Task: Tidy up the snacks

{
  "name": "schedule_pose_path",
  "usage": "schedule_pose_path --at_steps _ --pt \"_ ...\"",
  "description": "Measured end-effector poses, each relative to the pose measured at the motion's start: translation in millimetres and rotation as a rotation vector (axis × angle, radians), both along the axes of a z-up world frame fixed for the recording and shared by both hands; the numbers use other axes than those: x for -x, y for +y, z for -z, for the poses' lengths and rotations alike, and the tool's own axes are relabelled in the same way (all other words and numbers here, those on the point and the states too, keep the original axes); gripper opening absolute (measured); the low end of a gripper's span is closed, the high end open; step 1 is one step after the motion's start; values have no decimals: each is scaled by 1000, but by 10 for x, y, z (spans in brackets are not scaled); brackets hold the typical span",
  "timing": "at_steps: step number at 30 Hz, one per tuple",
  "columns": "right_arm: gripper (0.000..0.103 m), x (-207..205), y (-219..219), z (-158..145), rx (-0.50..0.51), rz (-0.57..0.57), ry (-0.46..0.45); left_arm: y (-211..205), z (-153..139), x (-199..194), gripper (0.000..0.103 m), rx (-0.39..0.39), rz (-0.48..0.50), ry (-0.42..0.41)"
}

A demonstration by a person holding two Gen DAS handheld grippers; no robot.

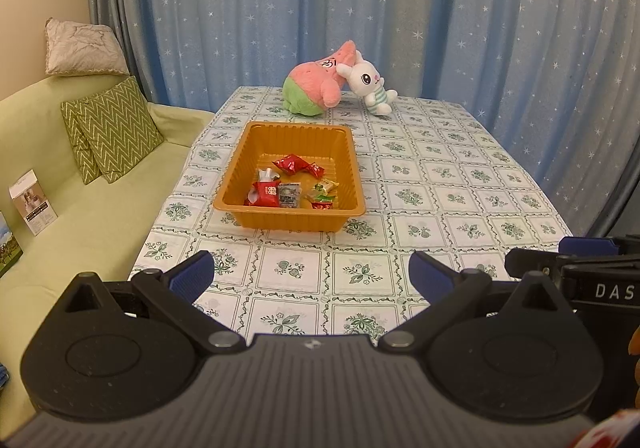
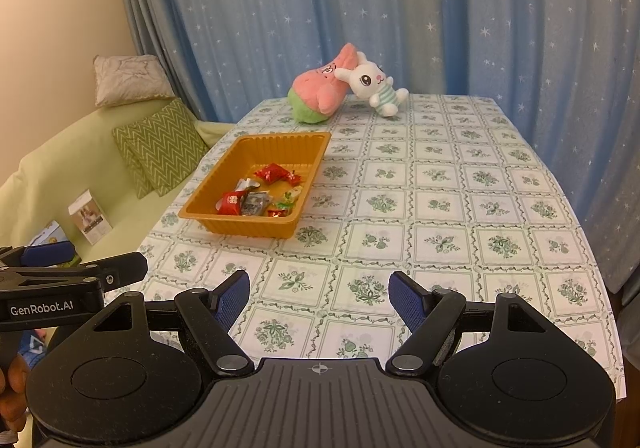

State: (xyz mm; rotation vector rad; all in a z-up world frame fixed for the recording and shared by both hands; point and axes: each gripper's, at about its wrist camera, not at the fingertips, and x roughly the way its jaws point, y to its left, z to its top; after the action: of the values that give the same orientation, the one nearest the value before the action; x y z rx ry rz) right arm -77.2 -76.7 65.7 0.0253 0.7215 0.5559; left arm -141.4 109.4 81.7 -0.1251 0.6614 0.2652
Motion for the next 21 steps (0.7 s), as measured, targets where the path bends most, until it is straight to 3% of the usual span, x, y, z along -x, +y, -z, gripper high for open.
schedule_pose_path --at_steps 21 --pt "76 3 1 23 -1 1 2 -5 10 6 103 -1 -1 -1"
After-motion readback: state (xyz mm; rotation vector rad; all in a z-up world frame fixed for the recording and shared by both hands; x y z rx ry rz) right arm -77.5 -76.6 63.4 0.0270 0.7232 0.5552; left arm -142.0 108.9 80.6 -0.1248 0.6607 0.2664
